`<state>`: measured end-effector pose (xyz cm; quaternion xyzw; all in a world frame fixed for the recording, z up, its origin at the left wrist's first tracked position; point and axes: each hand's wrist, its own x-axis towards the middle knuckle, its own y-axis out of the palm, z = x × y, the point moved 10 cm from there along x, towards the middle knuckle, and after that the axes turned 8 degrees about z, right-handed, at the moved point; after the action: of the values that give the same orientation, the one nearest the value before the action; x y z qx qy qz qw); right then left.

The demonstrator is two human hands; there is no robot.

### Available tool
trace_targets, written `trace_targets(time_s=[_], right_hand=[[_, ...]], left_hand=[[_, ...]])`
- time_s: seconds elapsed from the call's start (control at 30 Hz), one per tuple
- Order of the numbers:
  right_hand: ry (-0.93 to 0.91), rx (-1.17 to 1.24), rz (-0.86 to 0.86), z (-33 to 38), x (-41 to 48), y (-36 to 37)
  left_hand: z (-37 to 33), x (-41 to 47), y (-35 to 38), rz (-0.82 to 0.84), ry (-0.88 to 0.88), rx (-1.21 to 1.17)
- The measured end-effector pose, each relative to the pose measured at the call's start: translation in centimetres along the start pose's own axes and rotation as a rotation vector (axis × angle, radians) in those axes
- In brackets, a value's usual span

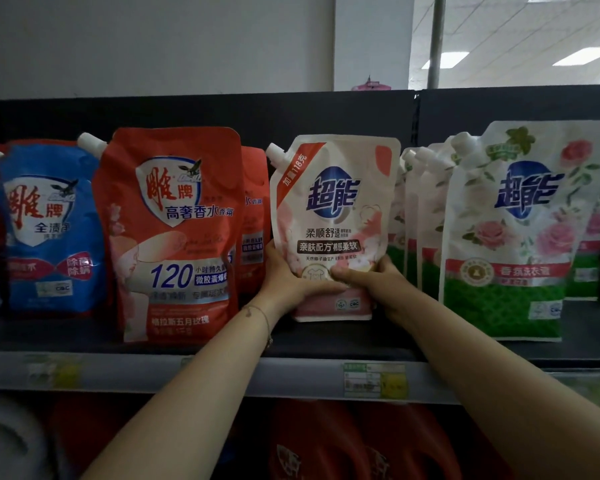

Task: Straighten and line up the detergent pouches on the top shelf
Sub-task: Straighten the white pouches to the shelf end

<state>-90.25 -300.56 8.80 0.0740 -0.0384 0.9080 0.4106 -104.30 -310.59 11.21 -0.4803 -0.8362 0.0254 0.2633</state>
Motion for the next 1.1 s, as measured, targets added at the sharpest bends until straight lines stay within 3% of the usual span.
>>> trace_targets(time_s=[0.2,0.63,0.77,0.93,1.1], right_hand=[[-0.043,-0.122,-0.017,0.0,0.2,-0.1],[-0.1,-0.139,-0.038,0.6,-0.7,-0.2],[-0.08,-0.257,-0.055,0.8,-1.0,-0.1],[0.009,-0.378,-0.097,1.0,-1.4,-0.3],[0.031,-0.425,-0.136,2.2,-3.2,0.1]], left_hand=[[0.3,-0.1,-1.0,-0.059,-0.026,0.038],[0.7,-0.1,-1.2,-0.056,-0.049,0.007],[0.4,0.0,-0.9,-0.06,-0.024,-0.001],[0.3,-0.3,-0.7,-0.018,-0.105,0.032],[0.1,-1.9,-1.5,0.016,-0.245,0.237]])
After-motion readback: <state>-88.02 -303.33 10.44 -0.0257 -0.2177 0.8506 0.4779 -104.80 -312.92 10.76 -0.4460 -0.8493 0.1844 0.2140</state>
